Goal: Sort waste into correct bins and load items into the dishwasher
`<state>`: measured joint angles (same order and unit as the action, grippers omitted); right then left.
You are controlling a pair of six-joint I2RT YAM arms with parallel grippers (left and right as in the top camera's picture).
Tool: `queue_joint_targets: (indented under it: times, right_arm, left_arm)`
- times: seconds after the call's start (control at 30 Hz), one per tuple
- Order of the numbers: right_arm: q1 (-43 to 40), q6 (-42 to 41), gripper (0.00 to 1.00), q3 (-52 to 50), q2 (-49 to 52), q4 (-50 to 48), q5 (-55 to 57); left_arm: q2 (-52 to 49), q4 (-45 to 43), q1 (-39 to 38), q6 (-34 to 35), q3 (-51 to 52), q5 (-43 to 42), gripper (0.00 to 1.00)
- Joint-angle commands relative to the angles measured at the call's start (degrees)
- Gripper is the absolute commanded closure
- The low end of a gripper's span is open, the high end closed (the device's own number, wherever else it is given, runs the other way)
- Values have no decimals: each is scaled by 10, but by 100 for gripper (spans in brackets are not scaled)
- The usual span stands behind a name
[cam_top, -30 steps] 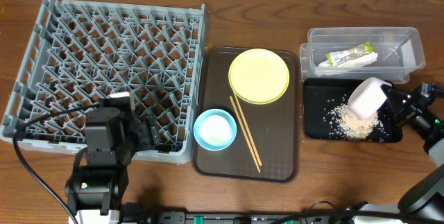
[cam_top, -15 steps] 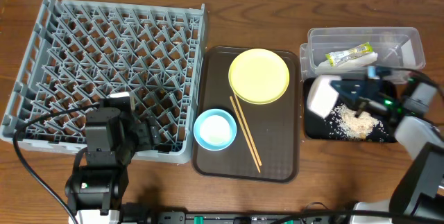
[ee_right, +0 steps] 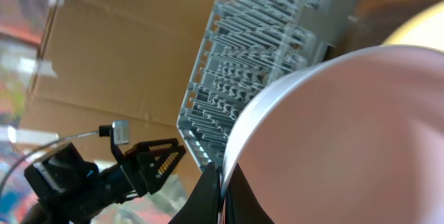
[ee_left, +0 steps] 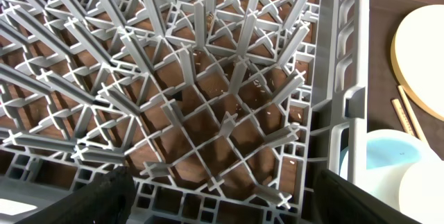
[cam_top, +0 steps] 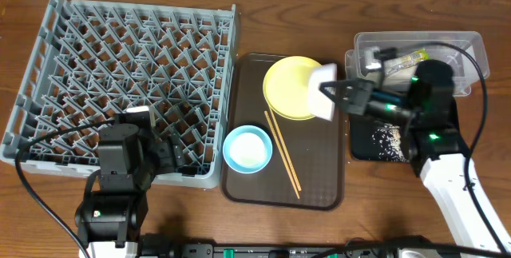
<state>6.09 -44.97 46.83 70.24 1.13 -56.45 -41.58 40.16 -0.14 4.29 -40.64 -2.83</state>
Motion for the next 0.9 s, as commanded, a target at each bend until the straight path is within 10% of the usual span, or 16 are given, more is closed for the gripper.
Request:
queue_joint_targets:
  times: [0.0,0.37,0.87]
  right_arm:
    - [69,89,99,67,0,62,156]
    - [192,381,99,172,110,123,424]
    - [231,493,99,172,328,121,459]
  left_arm:
    - [1,2,-3,1,-14,-2,14]
    - [1,1,-3,1,-14,-2,14]
    - [1,1,-3,1,-14,-2,15]
